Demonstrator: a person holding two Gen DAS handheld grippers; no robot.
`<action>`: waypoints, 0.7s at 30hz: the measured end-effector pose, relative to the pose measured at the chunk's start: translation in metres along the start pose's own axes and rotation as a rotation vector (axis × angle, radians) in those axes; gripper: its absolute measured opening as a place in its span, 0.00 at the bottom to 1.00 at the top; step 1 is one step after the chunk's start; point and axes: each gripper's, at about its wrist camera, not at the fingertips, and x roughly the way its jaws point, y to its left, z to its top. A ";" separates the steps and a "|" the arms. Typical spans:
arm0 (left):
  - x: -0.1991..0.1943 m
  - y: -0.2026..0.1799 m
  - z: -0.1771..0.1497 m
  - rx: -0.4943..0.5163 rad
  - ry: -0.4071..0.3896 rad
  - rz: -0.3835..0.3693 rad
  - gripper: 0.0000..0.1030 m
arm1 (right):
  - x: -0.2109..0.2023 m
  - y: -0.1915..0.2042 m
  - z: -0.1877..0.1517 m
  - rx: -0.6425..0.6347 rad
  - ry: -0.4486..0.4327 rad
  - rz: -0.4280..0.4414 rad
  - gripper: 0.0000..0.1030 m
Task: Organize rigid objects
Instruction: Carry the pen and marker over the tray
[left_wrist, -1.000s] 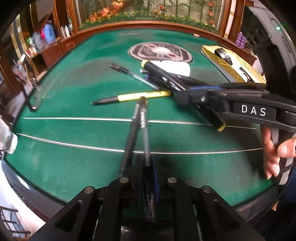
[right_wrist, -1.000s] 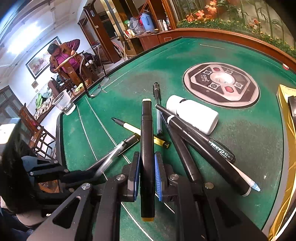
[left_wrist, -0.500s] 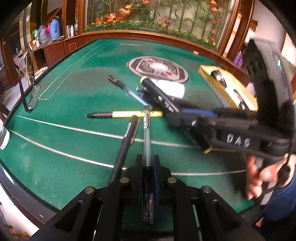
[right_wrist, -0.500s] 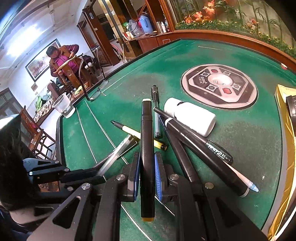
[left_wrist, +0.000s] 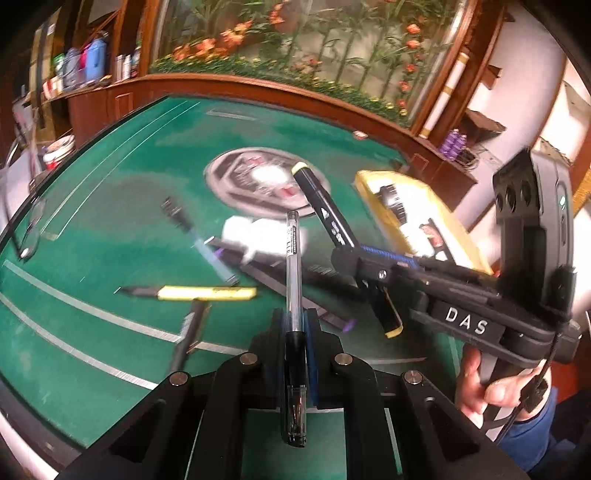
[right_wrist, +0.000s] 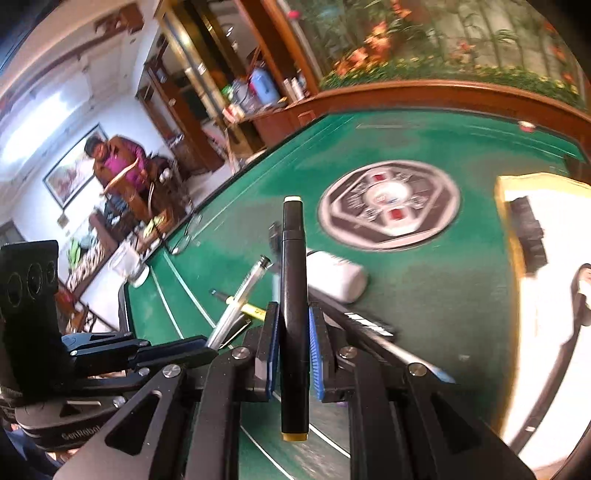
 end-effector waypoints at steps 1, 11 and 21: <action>0.002 -0.008 0.004 0.011 -0.002 -0.012 0.09 | -0.004 -0.005 0.001 0.011 -0.008 -0.007 0.14; 0.045 -0.090 0.030 0.102 0.038 -0.107 0.09 | -0.074 -0.097 -0.008 0.166 -0.145 -0.174 0.14; 0.115 -0.157 0.042 0.126 0.125 -0.187 0.09 | -0.087 -0.160 -0.036 0.348 -0.131 -0.294 0.14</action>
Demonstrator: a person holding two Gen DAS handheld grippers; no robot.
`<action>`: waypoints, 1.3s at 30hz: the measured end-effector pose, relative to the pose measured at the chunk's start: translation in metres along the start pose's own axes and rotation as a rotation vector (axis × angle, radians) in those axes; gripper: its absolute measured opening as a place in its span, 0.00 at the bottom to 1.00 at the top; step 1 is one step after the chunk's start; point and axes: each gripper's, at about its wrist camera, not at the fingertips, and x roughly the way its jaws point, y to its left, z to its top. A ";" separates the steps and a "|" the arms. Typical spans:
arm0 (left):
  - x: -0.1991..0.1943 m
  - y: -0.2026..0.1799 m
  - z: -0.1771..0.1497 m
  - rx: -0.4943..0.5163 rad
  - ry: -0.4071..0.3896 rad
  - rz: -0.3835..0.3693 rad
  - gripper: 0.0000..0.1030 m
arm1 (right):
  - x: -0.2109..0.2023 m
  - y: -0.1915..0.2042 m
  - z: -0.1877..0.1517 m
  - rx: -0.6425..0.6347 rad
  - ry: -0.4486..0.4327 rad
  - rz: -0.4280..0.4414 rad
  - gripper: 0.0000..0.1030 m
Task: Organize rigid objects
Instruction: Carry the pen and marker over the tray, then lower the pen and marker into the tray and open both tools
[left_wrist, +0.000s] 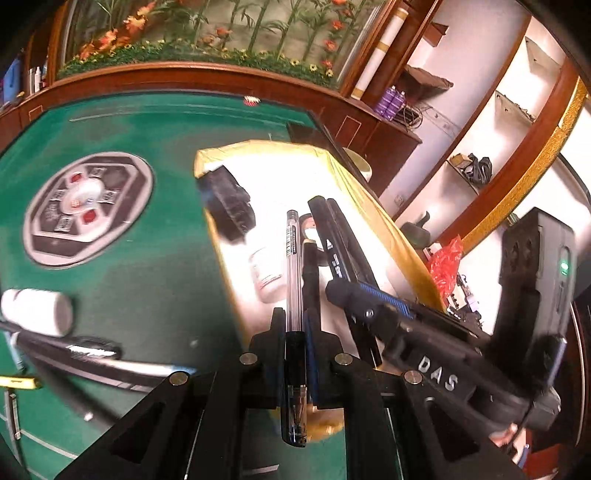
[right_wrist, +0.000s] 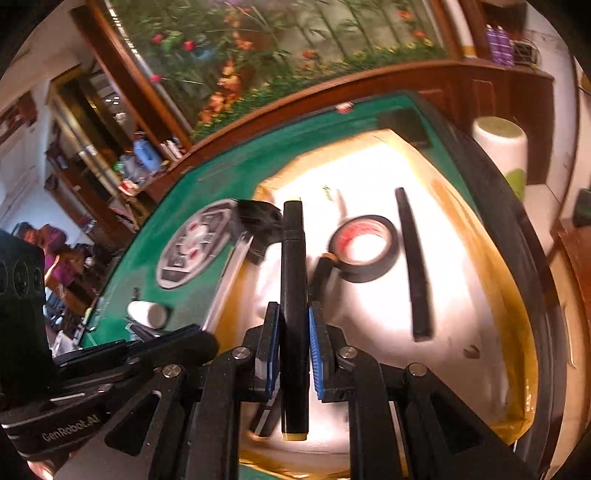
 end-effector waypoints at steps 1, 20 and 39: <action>0.005 0.000 0.000 -0.002 0.007 -0.003 0.08 | 0.001 -0.001 0.001 0.001 0.002 -0.020 0.14; 0.028 -0.006 -0.008 0.098 0.021 0.032 0.09 | 0.016 -0.011 -0.004 0.010 0.061 -0.140 0.14; 0.028 -0.014 -0.013 0.175 0.000 0.077 0.10 | 0.019 -0.009 -0.002 -0.012 0.050 -0.171 0.15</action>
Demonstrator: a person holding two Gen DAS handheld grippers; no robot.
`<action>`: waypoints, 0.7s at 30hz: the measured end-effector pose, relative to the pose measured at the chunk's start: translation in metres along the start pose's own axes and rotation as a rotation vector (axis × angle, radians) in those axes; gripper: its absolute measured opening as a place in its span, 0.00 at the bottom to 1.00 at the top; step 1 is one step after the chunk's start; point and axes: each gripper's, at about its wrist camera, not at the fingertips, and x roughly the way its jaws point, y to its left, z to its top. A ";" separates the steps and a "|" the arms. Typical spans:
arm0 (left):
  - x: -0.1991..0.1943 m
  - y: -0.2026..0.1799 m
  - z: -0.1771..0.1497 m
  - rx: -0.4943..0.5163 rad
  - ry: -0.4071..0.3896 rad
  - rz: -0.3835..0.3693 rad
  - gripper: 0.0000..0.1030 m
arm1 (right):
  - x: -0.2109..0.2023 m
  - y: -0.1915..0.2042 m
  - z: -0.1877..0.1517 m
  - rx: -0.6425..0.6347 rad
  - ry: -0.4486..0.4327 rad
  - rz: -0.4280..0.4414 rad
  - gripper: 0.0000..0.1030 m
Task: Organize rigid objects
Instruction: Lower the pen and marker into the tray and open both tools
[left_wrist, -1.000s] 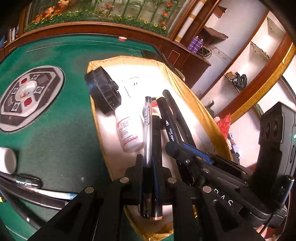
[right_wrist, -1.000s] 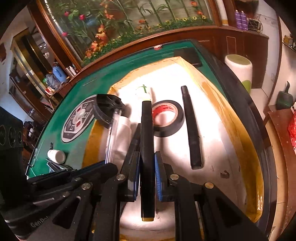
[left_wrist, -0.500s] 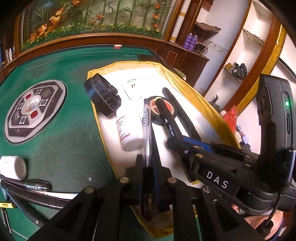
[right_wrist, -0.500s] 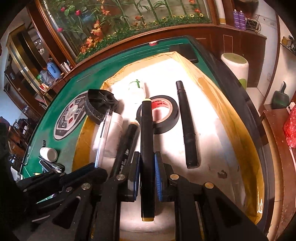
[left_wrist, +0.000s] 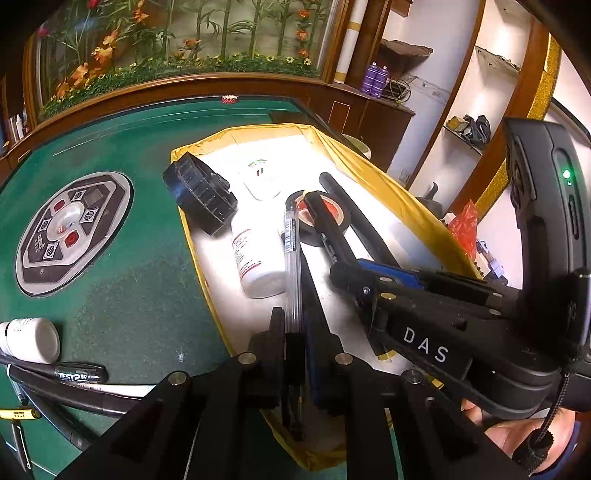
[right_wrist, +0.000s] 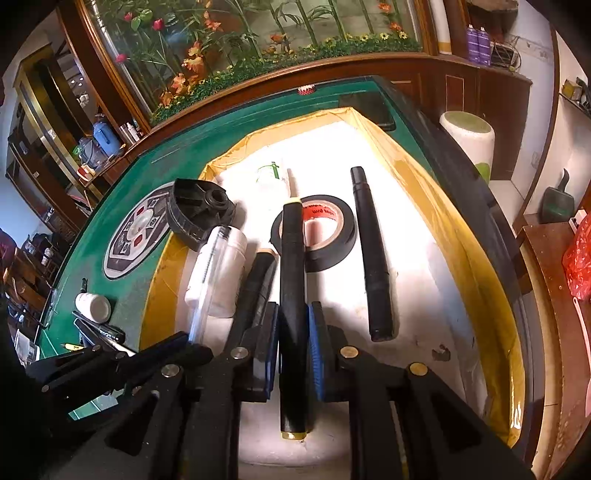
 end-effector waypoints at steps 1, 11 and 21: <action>0.000 -0.001 0.000 0.003 0.001 -0.003 0.12 | -0.001 0.000 0.000 -0.002 -0.005 -0.001 0.15; -0.022 -0.014 -0.004 0.069 -0.118 0.039 0.70 | -0.017 0.000 0.004 -0.019 -0.087 -0.041 0.26; -0.030 -0.006 -0.002 0.038 -0.156 0.075 0.72 | -0.028 0.005 0.007 -0.050 -0.182 -0.127 0.36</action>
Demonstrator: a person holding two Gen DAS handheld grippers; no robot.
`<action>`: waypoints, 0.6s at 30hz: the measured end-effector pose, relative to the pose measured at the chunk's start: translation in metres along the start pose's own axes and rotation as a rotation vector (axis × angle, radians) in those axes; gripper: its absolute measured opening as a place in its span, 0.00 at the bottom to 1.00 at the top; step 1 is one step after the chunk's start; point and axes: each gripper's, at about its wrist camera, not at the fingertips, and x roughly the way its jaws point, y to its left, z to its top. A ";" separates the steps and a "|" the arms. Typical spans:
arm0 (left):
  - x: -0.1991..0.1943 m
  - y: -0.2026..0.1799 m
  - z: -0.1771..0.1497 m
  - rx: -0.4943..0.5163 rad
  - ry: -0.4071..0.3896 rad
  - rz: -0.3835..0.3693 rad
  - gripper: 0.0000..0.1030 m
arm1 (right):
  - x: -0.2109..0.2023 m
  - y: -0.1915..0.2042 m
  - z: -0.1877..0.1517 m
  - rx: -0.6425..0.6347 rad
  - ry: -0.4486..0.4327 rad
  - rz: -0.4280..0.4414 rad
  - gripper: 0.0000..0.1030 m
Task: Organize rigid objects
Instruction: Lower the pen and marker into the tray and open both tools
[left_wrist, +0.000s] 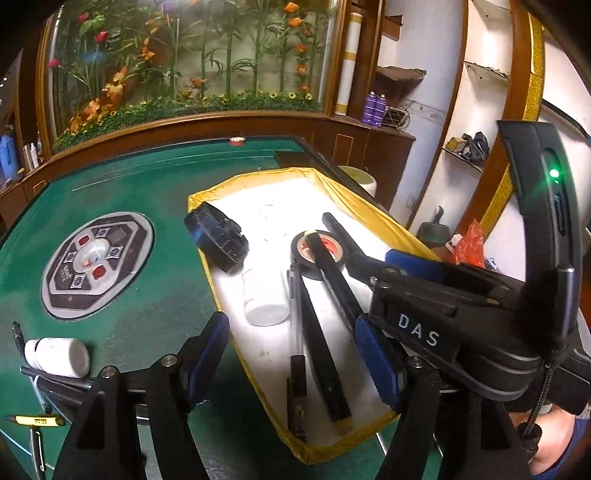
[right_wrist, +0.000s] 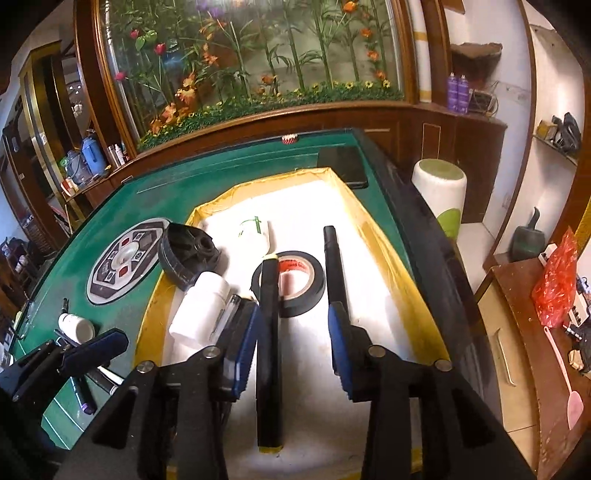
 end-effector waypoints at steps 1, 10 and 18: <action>-0.002 -0.001 0.000 0.006 -0.016 0.017 0.72 | -0.001 0.000 0.000 0.000 -0.007 0.001 0.36; 0.000 -0.004 -0.013 0.033 0.040 0.058 0.77 | -0.026 -0.002 0.003 0.051 -0.161 0.039 0.38; -0.067 0.022 -0.025 0.011 -0.039 0.074 0.79 | -0.025 -0.003 0.003 0.070 -0.188 0.049 0.40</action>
